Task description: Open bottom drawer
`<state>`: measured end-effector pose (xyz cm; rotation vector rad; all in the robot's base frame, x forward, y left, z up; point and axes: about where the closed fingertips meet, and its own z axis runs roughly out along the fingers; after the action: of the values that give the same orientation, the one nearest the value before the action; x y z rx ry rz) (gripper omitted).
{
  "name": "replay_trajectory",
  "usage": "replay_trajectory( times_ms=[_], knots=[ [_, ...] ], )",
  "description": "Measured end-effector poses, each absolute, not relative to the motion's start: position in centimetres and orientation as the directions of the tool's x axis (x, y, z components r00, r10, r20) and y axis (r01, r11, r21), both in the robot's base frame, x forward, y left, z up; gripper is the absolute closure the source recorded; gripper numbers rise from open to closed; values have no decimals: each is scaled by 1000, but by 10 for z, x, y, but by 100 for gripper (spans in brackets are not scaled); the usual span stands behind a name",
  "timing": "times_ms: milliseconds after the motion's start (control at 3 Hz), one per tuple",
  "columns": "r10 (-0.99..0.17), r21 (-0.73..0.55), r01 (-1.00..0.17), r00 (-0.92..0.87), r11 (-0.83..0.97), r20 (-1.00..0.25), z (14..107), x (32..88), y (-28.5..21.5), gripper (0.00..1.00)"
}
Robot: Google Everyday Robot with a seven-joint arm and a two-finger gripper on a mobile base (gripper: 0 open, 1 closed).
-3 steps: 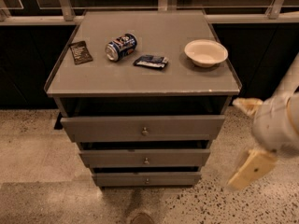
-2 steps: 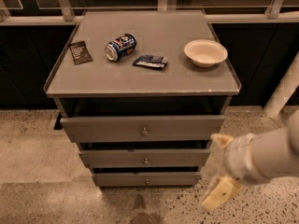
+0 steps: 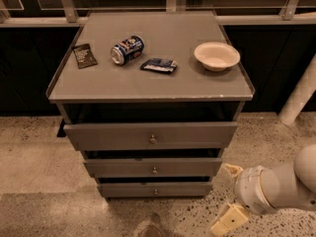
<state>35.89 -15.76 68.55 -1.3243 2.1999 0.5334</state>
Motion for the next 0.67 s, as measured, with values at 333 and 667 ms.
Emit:
replay_trajectory(
  times_ms=[333, 667],
  knots=[
    [-632, 115, -887, -405, 448, -661, 631, 372, -157, 0],
    [-567, 174, -876, -430, 450, -702, 568, 398, -145, 0]
  ],
)
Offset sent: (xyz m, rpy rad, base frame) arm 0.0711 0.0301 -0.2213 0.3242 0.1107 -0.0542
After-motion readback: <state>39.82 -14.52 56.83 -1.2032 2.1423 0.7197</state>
